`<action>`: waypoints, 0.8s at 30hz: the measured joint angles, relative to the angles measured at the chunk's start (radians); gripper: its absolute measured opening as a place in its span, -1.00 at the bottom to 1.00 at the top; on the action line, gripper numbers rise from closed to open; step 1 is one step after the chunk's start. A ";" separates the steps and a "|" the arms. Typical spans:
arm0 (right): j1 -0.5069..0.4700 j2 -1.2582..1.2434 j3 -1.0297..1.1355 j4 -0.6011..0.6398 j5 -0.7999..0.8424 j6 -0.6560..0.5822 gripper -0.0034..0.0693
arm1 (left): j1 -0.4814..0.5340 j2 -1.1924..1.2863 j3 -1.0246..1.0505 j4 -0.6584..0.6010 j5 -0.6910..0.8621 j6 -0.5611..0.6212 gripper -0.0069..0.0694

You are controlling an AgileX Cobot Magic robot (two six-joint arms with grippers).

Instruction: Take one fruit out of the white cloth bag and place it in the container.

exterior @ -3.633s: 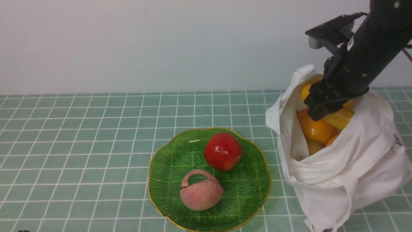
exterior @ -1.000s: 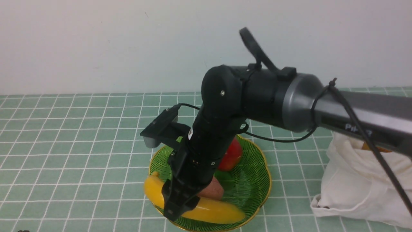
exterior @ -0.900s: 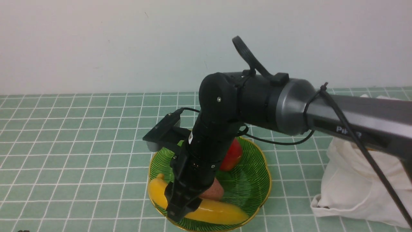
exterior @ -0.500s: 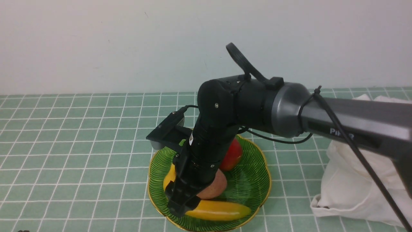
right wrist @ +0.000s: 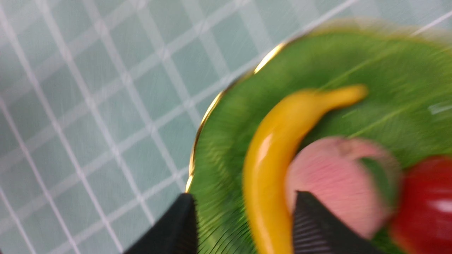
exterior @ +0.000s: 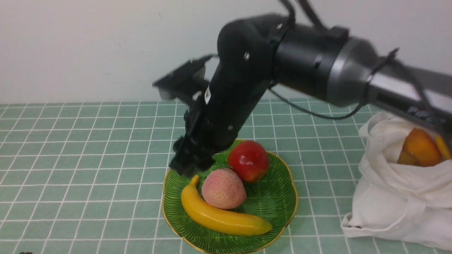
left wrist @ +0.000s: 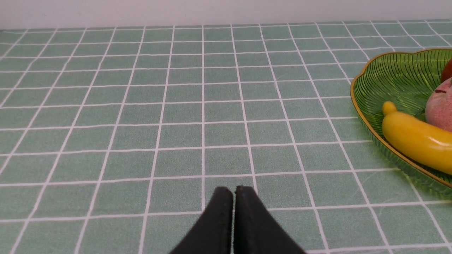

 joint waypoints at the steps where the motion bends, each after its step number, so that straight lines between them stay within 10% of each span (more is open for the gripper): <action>1: 0.000 -0.040 -0.017 -0.028 0.004 0.038 -0.38 | 0.000 0.000 0.000 0.000 0.000 0.000 -0.84; 6: 0.000 -0.261 -0.038 -0.132 0.025 0.188 -0.89 | 0.000 0.000 0.000 0.000 0.000 0.000 -0.84; 15: 0.000 -0.668 0.187 -0.245 0.032 0.359 -0.94 | 0.000 0.000 0.000 0.000 0.000 0.000 -0.84; 24: 0.000 -1.257 0.796 -0.485 -0.425 0.557 -0.94 | 0.000 0.000 0.000 0.000 0.000 0.000 -0.84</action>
